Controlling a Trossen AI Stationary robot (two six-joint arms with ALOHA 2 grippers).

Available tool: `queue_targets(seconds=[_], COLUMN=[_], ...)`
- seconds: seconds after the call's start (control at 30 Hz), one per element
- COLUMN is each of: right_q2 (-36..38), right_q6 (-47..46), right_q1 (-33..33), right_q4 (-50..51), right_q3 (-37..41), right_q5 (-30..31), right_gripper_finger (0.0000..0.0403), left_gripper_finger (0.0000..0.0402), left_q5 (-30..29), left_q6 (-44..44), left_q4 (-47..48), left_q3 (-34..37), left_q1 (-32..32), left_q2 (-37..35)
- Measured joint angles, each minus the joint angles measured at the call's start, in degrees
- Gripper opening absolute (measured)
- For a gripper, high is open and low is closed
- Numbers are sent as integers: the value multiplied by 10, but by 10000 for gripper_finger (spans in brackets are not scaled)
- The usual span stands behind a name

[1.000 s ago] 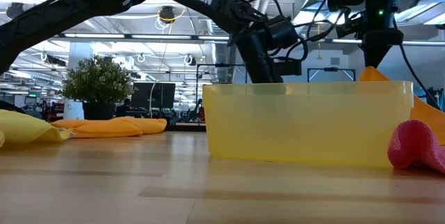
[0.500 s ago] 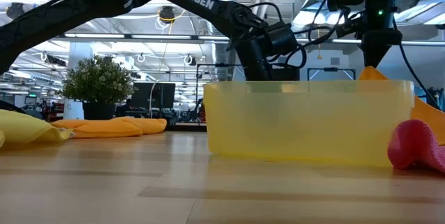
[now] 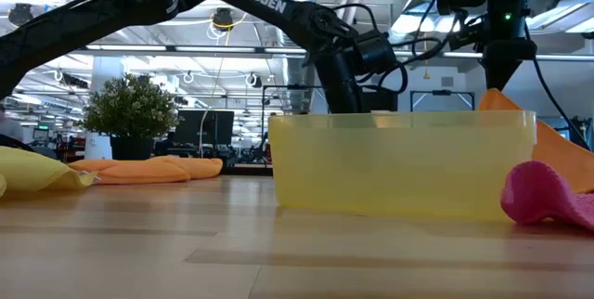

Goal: Fold microfiber towels
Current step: Fold the right orange microfiber towel

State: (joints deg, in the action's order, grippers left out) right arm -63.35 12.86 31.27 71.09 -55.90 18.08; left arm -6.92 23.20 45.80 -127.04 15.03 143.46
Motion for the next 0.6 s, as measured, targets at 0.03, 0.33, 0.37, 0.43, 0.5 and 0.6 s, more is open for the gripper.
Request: queue_targets(seconds=[0.03, 0.33, 0.37, 0.43, 0.5, 0.6], right_q2=[0, 0, 0, 1, 1, 1], right_q6=[0, -9, -9, -9, -9, -9], right_q1=[0, 0, 0, 1, 1, 2], right_q4=[0, 20, 24, 27, 34, 35], right_q3=[0, -36, -45, -63, -76, -84], right_q5=[0, 0, 0, 1, 3, 3], right_gripper_finger=[6, 6, 6, 6, 6, 6], left_gripper_finger=[2, 0, 0, 0, 0, 0], left_q5=[0, 4, 4, 3, 0, 1], left_q6=[-3, -25, -25, -32, -38, -50], left_q4=[2, 91, 100, 136, 162, 205], left_q3=[-3, -67, -70, -80, -79, -79], left_q1=[0, 12, 14, 17, 20, 21], left_q2=[0, -24, -29, -41, -55, -66])
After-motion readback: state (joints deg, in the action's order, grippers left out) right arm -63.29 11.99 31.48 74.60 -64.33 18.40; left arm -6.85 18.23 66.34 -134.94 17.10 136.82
